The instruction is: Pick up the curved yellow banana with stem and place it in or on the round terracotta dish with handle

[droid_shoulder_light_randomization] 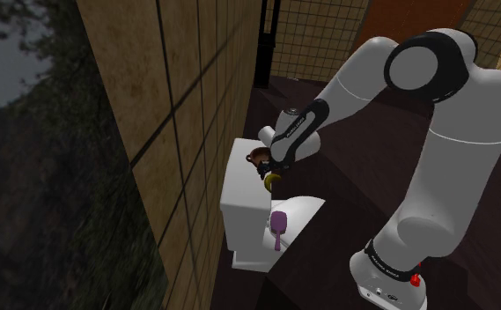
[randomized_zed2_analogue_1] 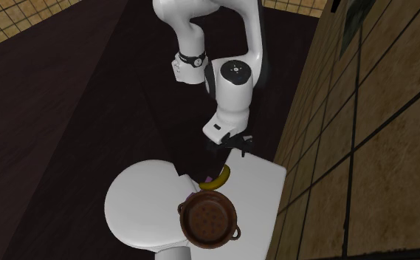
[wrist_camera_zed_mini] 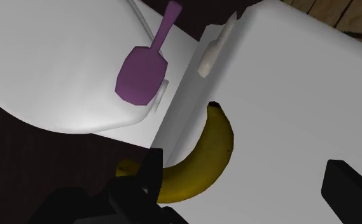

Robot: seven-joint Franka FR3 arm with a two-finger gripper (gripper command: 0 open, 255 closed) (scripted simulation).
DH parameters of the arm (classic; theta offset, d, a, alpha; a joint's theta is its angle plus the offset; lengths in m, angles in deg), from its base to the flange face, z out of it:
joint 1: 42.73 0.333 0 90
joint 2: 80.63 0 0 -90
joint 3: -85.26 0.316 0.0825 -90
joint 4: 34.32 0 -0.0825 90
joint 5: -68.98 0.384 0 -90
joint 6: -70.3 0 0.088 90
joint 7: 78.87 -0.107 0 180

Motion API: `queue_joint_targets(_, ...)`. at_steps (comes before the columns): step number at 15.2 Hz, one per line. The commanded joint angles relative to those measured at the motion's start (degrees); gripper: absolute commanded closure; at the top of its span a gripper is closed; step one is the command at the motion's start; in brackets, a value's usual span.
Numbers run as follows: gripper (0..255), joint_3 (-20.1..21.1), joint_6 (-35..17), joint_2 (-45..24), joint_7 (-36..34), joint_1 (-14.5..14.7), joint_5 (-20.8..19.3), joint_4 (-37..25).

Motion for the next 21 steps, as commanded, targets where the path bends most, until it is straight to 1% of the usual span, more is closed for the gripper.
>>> queue_joint_targets(1, 0, 0.49, -2.6, -5.07, 0.07, -0.6, 1.2, -2.27)
queue_joint_targets(3, 0, 0.99, -4.57, -9.98, 0.01, -1.3, 2.14, -5.0)
queue_joint_targets(11, 0, 2.54, -8.92, -17.56, 0.69, -2.7, 3.0, -8.25)
queue_joint_targets(19, 0, 2.55, -8.92, -17.56, 0.68, -2.71, 2.99, -8.25)
queue_joint_targets(20, 255, 2.55, -8.92, -17.56, 0.68, -2.71, 2.99, -8.25)
queue_joint_targets(21, 255, 2.55, -8.92, -17.55, 0.68, -2.71, 2.99, -8.25)
